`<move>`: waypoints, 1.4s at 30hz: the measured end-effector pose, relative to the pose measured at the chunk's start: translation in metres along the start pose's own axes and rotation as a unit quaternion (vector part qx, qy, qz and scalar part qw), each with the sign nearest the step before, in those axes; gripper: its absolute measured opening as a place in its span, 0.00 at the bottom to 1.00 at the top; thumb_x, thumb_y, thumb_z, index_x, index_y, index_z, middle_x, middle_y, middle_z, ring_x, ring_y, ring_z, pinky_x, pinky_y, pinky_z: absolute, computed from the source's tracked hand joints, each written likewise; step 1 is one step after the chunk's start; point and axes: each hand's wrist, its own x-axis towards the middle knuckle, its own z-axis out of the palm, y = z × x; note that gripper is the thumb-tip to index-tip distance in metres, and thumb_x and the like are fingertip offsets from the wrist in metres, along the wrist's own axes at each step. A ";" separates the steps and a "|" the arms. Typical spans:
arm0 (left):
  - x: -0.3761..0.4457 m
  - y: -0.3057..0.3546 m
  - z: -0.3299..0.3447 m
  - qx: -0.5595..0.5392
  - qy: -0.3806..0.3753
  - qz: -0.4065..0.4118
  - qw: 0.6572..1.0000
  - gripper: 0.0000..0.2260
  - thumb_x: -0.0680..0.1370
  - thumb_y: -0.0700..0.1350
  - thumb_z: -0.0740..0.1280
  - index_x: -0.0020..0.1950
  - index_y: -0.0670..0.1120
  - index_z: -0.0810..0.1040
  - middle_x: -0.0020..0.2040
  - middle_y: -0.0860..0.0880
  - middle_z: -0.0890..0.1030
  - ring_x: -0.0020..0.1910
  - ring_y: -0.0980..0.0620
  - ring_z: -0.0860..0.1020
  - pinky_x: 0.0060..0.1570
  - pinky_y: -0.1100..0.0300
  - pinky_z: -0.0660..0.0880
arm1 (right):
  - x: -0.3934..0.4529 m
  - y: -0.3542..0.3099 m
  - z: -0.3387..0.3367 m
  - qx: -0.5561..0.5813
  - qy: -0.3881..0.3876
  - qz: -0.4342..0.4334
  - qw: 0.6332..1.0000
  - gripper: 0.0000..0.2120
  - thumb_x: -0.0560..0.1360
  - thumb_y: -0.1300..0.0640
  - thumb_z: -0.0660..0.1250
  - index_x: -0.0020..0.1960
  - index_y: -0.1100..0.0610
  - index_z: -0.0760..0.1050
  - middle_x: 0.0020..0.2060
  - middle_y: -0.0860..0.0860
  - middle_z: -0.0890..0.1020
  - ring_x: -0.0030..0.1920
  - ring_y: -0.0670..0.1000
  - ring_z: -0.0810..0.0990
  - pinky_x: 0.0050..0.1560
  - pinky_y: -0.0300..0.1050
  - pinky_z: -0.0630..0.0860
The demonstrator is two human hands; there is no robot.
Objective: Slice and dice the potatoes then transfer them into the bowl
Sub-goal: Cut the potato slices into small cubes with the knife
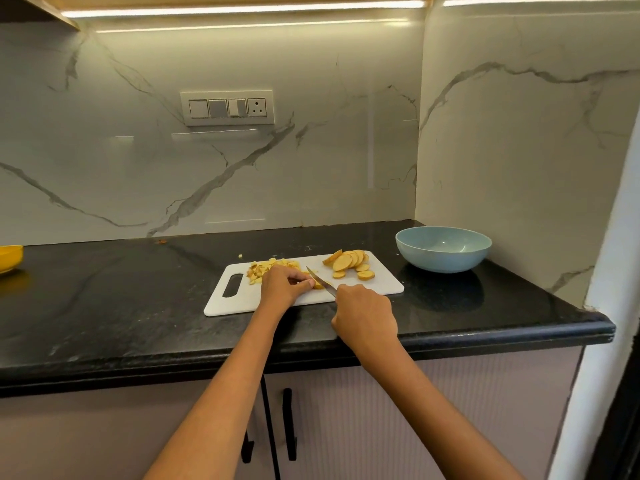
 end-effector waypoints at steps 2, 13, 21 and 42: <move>0.000 0.000 0.000 -0.002 0.000 0.000 1.000 0.09 0.72 0.42 0.72 0.51 0.40 0.83 0.49 0.44 0.83 0.48 0.53 0.77 0.48 0.62 0.71 | 0.000 -0.001 0.000 -0.002 -0.001 0.000 1.000 0.13 0.79 0.56 0.61 0.62 0.59 0.71 0.53 0.55 0.78 0.50 0.51 0.79 0.48 0.42 0.73; -0.006 0.002 -0.001 0.009 0.004 0.019 1.000 0.06 0.71 0.41 0.72 0.46 0.42 0.84 0.45 0.45 0.84 0.44 0.50 0.78 0.45 0.59 0.74 | 0.008 -0.004 0.000 -0.029 -0.015 -0.030 0.999 0.13 0.79 0.60 0.59 0.63 0.59 0.70 0.56 0.56 0.76 0.54 0.54 0.78 0.48 0.44 0.71; -0.006 0.002 0.001 0.016 0.022 0.020 0.999 0.07 0.74 0.36 0.68 0.49 0.39 0.83 0.50 0.43 0.83 0.52 0.48 0.78 0.50 0.63 0.68 | 0.012 0.009 0.012 0.097 0.052 0.057 0.992 0.11 0.79 0.59 0.58 0.61 0.59 0.70 0.52 0.56 0.79 0.50 0.55 0.79 0.46 0.46 0.74; -0.007 0.010 0.007 0.102 -0.114 0.161 0.975 0.22 0.73 0.24 0.58 0.61 0.41 0.77 0.62 0.44 0.77 0.63 0.49 0.73 0.51 0.78 0.68 | 0.043 0.027 0.021 0.142 0.098 0.059 0.983 0.17 0.81 0.57 0.55 0.69 0.56 0.65 0.53 0.54 0.80 0.49 0.52 0.80 0.48 0.45 0.76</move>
